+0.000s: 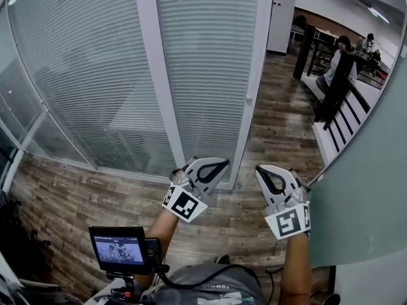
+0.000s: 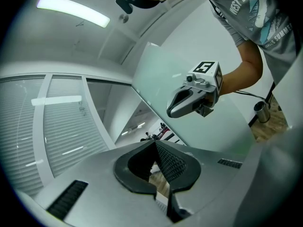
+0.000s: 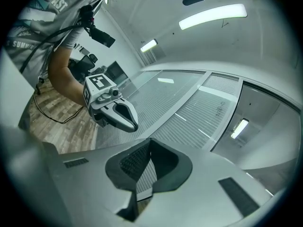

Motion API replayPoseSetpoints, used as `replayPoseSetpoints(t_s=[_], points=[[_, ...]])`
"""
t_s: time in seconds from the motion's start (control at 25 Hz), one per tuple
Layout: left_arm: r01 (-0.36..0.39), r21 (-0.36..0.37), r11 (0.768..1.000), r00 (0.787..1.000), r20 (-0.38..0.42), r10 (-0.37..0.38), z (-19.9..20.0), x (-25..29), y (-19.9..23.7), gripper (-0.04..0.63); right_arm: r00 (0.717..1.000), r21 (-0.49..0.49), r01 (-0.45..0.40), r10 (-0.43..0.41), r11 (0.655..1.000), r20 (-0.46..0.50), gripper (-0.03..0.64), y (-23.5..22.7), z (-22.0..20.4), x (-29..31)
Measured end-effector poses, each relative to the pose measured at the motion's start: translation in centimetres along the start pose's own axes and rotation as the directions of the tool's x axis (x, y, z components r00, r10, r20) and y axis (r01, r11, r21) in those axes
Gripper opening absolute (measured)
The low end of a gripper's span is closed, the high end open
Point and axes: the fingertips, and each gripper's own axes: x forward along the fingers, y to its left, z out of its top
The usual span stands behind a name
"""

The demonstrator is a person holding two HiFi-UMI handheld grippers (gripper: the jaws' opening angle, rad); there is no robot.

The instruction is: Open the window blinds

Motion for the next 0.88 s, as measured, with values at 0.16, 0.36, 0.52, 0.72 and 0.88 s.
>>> replayPoseSetpoints(t_s=[0.16,0.36,0.52,0.72,0.88], points=[[-0.010,0.006,1.000,0.999,-0.034,0.010,-0.6,2.3,1.0,0.003,0.999,0.006,-0.002,0.002,1.000,0.035,0.002,-2.8,-1.8,1.2],[-0.018,0.022,1.000,0.997,-0.075,0.020,-2.7,3.8,2.4,0.003,0.997,0.036,-0.012,0.010,0.999,0.075,0.002,-3.8,-4.5,3.6],[-0.015,0.016,1.000,0.996,-0.088,0.016,-6.1,4.7,3.8,0.003,0.997,0.059,-0.014,0.010,0.998,0.078,0.002,-4.0,-6.3,7.0],[-0.002,0.013,1.000,0.999,-0.054,0.002,-11.2,6.5,5.4,0.003,0.999,0.039,-0.009,0.006,0.999,0.053,0.002,-3.4,-9.7,11.4],[-0.010,-0.026,1.000,1.000,-0.016,0.010,-13.9,9.1,13.9,0.004,1.000,0.030,-0.013,0.012,0.999,0.014,0.002,-8.7,-9.5,18.7]])
